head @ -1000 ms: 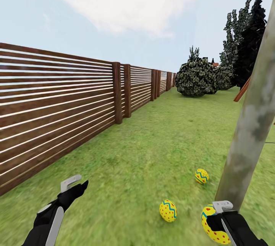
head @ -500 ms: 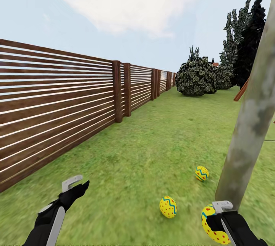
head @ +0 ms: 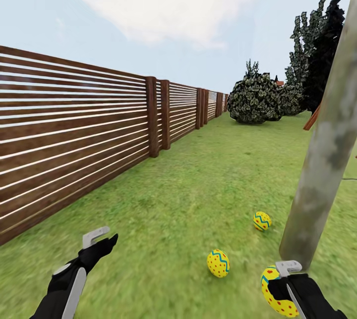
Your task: Take the three Easter eggs out of the wicker basket on the lawn in the garden, then place them on the lawn next to a single tree (choose any tree) so that all three eggs are next to the same tree and none are left in the basket.
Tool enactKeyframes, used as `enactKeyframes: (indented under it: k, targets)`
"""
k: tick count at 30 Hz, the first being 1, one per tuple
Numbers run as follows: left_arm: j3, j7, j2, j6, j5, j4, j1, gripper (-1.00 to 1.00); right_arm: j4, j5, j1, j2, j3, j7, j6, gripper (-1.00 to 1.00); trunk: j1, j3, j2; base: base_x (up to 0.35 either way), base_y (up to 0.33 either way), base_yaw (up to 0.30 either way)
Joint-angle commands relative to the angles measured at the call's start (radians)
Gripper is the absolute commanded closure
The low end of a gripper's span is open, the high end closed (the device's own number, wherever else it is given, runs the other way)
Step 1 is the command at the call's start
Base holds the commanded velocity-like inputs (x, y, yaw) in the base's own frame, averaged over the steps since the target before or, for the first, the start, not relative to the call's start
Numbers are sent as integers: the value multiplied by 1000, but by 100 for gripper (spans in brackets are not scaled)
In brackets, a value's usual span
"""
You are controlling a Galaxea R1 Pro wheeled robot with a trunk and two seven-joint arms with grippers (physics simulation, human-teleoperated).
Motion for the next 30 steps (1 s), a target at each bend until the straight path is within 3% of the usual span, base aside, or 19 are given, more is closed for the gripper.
enactKeyframes:
  k: [1,6,30]
  targets:
    - [4,-5,-1,7,5,-1,-1,-100,0,11,-1,0,-1,10,4,100,4,-4,-8,0,0,0]
    - [4,-5,-1,7,5,-1,-1,-100,9,15,-1,0,0,9,4,100,23,-20,-43,0,0,0]
    - [-2,-5,-1,7,5,-1,-1,-100,29,16,-1,0,-1,8,3,100,34,-113,-49,0,0,0]
